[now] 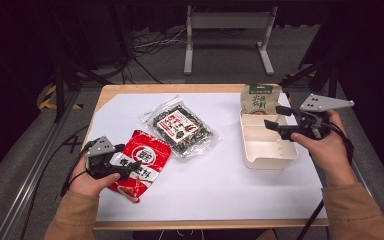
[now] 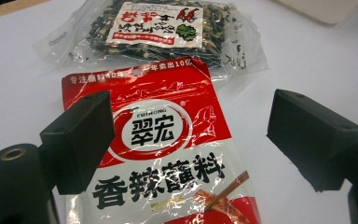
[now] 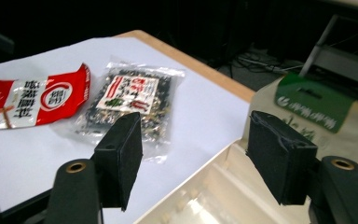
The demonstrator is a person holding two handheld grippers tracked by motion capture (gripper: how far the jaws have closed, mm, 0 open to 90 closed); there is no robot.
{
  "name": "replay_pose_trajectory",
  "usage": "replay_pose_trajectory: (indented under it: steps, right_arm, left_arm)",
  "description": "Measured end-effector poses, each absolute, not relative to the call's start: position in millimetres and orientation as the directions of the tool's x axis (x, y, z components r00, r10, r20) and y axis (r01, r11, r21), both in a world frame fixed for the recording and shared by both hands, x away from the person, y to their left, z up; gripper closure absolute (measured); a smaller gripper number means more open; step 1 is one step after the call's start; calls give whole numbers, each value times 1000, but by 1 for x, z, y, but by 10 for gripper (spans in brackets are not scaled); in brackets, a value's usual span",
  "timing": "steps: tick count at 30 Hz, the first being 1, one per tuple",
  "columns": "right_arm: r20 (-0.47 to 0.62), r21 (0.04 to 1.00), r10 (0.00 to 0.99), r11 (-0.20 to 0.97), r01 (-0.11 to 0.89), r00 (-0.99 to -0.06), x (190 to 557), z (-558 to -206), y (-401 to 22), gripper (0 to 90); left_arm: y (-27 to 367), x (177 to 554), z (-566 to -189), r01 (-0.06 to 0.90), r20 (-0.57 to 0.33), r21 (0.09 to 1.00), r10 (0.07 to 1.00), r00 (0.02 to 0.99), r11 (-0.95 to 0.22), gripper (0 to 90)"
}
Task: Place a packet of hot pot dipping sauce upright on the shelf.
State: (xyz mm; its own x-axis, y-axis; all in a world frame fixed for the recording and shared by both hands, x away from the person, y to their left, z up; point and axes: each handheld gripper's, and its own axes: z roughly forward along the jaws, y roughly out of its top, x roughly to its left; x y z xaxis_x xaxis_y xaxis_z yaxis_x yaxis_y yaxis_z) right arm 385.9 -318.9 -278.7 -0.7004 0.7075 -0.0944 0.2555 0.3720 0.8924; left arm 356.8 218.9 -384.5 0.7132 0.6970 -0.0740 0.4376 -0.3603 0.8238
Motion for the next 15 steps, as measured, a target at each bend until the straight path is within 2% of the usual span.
replay_pose_trajectory:
  steps: [12,15]
  right_arm:
    - [-62,895,678,362,260,-732,371,-303,-308,339]
    - [-67,884,647,391,255,-759,367,-314,-302,373]
  left_arm:
    - [223,364,-388,442,-104,834,693,713,-330,160]
    - [226,370,-387,438,-87,826,687,721,-355,167]
